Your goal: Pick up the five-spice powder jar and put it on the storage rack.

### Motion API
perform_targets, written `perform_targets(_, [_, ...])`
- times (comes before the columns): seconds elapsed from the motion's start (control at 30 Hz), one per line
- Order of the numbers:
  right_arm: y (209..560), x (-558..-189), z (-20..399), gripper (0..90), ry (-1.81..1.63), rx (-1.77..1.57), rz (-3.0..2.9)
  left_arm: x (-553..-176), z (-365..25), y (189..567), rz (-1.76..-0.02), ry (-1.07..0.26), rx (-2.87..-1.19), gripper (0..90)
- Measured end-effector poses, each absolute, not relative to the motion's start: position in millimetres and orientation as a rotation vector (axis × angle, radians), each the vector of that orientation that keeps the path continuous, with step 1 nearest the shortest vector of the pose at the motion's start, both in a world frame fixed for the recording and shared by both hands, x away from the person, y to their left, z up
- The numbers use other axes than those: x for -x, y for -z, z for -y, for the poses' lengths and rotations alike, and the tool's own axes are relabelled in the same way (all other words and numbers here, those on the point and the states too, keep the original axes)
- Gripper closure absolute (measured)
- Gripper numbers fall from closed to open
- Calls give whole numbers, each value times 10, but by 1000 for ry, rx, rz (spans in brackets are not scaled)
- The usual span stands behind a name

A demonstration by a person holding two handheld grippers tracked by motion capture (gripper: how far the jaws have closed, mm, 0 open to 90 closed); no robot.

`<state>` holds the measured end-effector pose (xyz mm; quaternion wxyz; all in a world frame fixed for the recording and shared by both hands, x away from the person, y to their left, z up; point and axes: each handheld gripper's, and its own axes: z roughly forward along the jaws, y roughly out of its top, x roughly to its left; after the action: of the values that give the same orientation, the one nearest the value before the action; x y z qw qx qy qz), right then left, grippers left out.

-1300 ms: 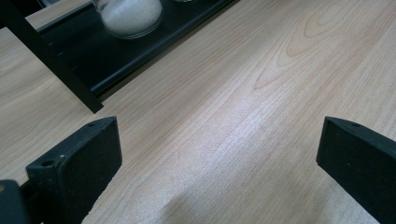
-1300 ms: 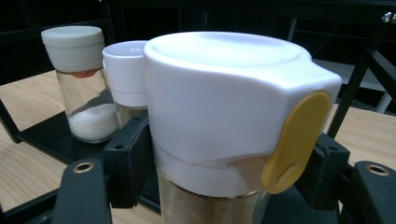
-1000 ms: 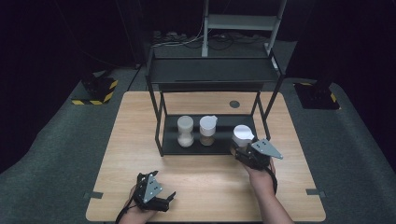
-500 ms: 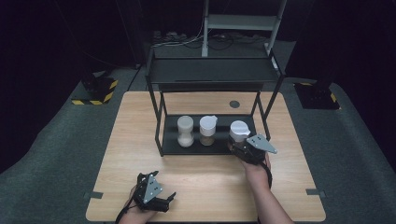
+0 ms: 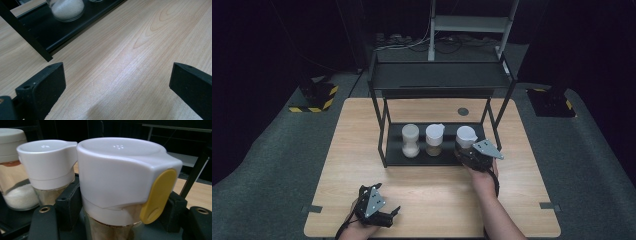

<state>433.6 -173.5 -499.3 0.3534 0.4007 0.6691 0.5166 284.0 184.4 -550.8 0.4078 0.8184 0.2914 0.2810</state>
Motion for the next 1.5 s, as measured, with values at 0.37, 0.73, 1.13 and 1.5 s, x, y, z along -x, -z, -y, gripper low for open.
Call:
perform_targets(0.37, [5046, -4476, 1698, 302, -1326, -1059, -1715, -2840, -1852, 5506, -729, -704, -2057, 8])
perform_targets(0.73, [5080, -4554, 1676, 302, -1315, -1067, -1712, -2840, -1856, 5505, -732, -700, -2053, 8])
perform_targets(1.13, [5122, -4577, 1661, 302, -1307, -1077, -1711, -2838, -1859, 5505, -730, -701, -2049, 8])
perform_targets(1.5, [5152, -4557, 1678, 301, -1322, -1081, -1695, -2838, -1857, 5505, -729, -702, -2053, 8])
